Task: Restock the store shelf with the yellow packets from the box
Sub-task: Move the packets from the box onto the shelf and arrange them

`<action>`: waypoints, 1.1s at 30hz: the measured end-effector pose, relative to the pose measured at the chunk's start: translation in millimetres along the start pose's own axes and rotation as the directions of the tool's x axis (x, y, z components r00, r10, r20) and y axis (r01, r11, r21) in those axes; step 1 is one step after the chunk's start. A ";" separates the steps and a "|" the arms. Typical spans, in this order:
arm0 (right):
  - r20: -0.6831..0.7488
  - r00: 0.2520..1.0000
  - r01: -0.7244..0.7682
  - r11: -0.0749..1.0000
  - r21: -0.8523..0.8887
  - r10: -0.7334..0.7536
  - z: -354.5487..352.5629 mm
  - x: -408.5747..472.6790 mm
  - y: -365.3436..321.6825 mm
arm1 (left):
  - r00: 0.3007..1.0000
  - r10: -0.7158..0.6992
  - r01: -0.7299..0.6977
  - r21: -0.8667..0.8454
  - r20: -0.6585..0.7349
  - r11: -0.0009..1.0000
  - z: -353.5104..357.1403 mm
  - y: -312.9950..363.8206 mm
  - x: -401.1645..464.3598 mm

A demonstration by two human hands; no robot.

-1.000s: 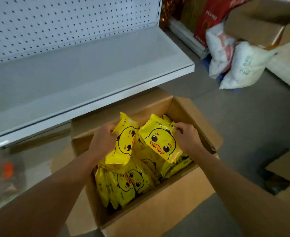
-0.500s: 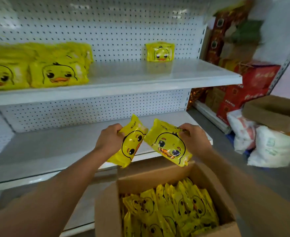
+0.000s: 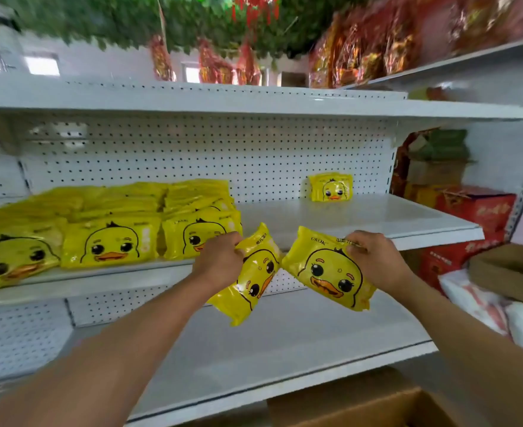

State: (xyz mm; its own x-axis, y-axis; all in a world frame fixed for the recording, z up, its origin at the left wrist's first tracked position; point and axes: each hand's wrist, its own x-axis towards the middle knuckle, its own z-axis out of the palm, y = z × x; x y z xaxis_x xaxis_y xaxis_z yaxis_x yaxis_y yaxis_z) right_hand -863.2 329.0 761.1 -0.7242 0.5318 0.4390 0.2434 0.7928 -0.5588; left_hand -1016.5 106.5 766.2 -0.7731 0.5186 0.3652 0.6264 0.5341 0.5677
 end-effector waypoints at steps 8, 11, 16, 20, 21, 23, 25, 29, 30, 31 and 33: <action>-0.070 0.996 -0.046 0.999 0.004 0.046 30.8 52.6 -49.5 | 0.997 0.072 -0.070 -0.114 0.011 0.991 -76.8 -34.1 55.8; -0.080 0.996 -0.037 0.998 -0.043 0.033 38.9 74.4 -57.2 | 0.998 0.060 -0.062 -0.133 -0.018 0.989 -89.8 -44.4 76.7; -0.075 0.997 0.010 0.996 -0.089 -0.017 57.1 123.0 -60.8 | 0.996 0.053 -0.063 -0.136 -0.078 0.989 -103.7 -52.4 110.3; -0.083 0.995 0.044 0.989 -0.138 -0.055 76.9 173.3 -60.9 | 0.993 0.034 -0.047 -0.117 -0.115 0.992 -109.2 -55.1 139.8; -0.087 0.994 0.051 0.988 -0.146 -0.064 82.3 186.9 -60.1 | 0.991 0.022 -0.037 -0.112 -0.130 0.993 -110.2 -54.5 147.1; -0.076 0.993 0.075 0.985 -0.154 -0.087 93.9 215.3 -57.3 | 0.987 -0.013 -0.005 -0.111 -0.161 0.994 -110.8 -55.3 164.1; -0.055 0.991 0.110 0.975 -0.194 -0.122 106.1 244.3 -53.4 | 0.984 -0.048 0.028 -0.120 -0.173 0.992 -110.6 -58.8 183.2; 0.020 0.986 0.168 0.961 -0.220 -0.168 135.1 297.1 -48.0 | 0.977 -0.071 0.051 -0.103 -0.200 0.993 -107.0 -64.0 216.8; 0.045 0.982 0.187 0.956 -0.224 -0.181 143.5 308.2 -46.9 | 0.974 -0.073 0.056 -0.087 -0.212 0.995 -105.4 -65.3 224.1; 0.068 0.978 0.209 0.951 -0.229 -0.198 152.0 318.9 -45.1 | 0.972 -0.074 0.057 -0.080 -0.224 0.995 -103.6 -66.5 231.1; 0.100 0.968 0.248 0.943 -0.220 -0.232 167.1 337.4 -42.5 | 0.967 -0.080 0.059 -0.091 -0.243 0.994 -100.5 -68.6 244.1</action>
State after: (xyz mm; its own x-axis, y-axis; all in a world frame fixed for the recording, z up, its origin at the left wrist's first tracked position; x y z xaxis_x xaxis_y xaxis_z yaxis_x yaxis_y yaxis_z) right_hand -1225.7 425.0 815.3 -0.8214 0.3013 0.4842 0.1917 0.9455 -0.2632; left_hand -1258.2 129.3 890.6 -0.8214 0.2968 0.4871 0.5682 0.5011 0.6528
